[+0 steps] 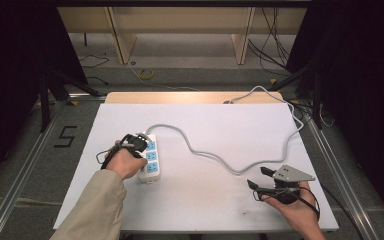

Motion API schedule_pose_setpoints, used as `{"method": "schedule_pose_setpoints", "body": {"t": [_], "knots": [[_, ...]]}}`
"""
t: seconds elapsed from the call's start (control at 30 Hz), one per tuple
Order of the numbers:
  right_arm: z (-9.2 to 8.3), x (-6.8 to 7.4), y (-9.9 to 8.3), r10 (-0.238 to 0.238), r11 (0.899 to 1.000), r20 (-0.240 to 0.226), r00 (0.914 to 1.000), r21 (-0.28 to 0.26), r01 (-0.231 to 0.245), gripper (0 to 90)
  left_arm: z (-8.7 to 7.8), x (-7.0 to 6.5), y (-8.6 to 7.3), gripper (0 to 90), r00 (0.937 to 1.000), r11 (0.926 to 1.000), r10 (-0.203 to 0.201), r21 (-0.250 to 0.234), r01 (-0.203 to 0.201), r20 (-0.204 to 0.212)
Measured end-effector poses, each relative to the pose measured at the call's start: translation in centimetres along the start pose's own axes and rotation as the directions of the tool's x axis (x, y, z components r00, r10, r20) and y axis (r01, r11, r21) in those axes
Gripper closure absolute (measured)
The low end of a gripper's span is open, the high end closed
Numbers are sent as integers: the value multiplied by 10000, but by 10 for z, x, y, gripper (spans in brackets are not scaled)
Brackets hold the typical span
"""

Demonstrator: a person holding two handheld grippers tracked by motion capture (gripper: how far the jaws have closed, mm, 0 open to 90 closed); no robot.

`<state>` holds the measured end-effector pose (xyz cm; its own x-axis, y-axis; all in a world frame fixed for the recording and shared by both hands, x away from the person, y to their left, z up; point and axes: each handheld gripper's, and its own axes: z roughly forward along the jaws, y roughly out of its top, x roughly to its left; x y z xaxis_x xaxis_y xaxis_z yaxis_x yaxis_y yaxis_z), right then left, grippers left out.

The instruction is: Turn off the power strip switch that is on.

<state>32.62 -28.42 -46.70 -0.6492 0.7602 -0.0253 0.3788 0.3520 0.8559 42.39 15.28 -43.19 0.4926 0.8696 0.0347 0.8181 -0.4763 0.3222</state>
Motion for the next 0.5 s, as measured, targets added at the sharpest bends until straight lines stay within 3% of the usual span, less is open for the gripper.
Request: {"method": "schedule_pose_setpoints", "body": {"t": [0.5], "knots": [[0, 0, 0, -18, 10000, -44, 10000, 36, 18, 325, 2, -1, 2, 898, 9999, 9996, -142, 235, 142, -19]]}}
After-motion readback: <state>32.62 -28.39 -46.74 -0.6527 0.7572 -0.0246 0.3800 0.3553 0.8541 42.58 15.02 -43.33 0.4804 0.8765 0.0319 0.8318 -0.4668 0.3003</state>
